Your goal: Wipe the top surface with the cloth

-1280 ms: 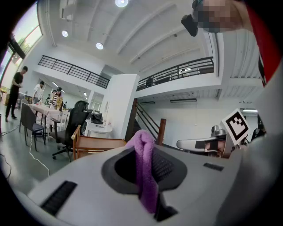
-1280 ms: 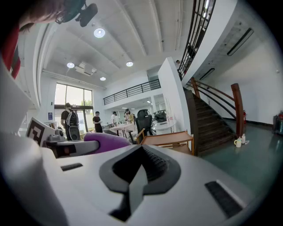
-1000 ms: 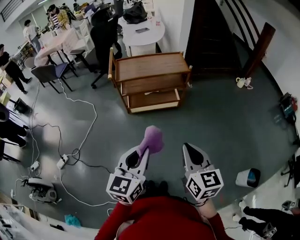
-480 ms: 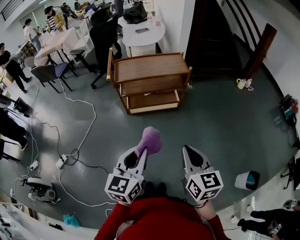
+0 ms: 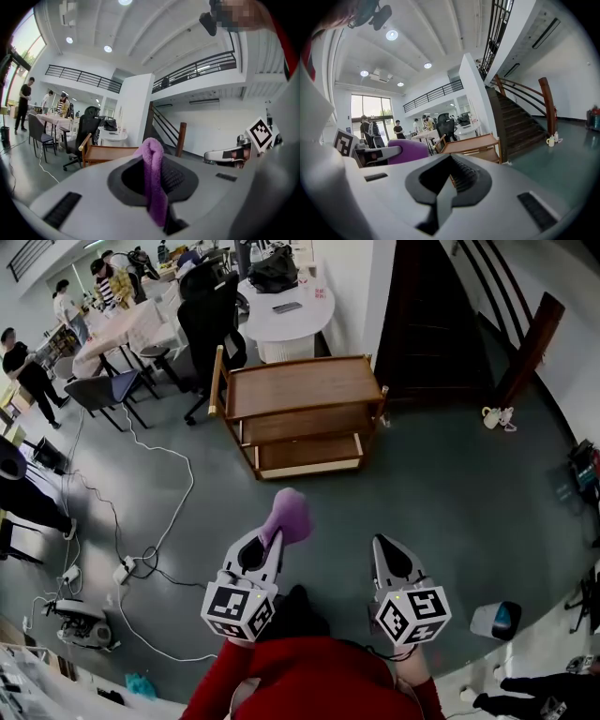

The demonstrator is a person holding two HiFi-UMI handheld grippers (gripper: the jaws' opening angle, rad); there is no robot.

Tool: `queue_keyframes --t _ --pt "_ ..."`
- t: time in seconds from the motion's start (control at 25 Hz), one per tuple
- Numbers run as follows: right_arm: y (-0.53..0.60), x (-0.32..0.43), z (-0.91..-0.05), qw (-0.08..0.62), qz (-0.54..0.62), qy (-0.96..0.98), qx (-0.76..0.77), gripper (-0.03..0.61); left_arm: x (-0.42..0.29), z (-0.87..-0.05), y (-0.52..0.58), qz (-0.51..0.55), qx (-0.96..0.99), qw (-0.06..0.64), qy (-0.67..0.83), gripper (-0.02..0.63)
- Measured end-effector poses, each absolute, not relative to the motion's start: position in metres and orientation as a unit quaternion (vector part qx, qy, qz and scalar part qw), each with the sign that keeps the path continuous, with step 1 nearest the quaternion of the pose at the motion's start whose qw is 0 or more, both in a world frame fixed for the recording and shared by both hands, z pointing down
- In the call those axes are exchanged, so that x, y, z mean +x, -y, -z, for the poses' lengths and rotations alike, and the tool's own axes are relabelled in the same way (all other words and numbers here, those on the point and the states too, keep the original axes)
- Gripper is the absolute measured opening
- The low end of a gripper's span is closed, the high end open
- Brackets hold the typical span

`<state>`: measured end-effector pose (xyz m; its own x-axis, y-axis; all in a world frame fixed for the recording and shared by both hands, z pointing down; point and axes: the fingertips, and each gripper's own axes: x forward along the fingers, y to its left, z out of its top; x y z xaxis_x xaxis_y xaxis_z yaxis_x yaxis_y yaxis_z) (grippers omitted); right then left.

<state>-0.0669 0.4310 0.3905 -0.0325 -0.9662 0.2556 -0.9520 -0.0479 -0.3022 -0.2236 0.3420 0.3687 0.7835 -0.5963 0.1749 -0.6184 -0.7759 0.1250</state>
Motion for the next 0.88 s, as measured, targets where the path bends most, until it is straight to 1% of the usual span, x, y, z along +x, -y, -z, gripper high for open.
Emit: queue_keyframes --t 0.24,0.6,0.88 --pt "-0.363 -0.044 -0.403 0.019 0.210 -0.688 -0.694 0.003 -0.199 -0.383 -0.269 -0.064 0.938 0.094 0.328 0.049" --pt "-0.178 0.027 -0.395 0.024 0.216 -0.679 -0.701 0.003 -0.123 -0.395 -0.090 -0.073 0.941 0.126 0.305 0.049" --pt "-0.067 0.063 -0.372 0.025 0.215 -0.679 -0.701 0.003 -0.082 -0.382 0.008 -0.076 0.942 0.137 0.296 0.049"
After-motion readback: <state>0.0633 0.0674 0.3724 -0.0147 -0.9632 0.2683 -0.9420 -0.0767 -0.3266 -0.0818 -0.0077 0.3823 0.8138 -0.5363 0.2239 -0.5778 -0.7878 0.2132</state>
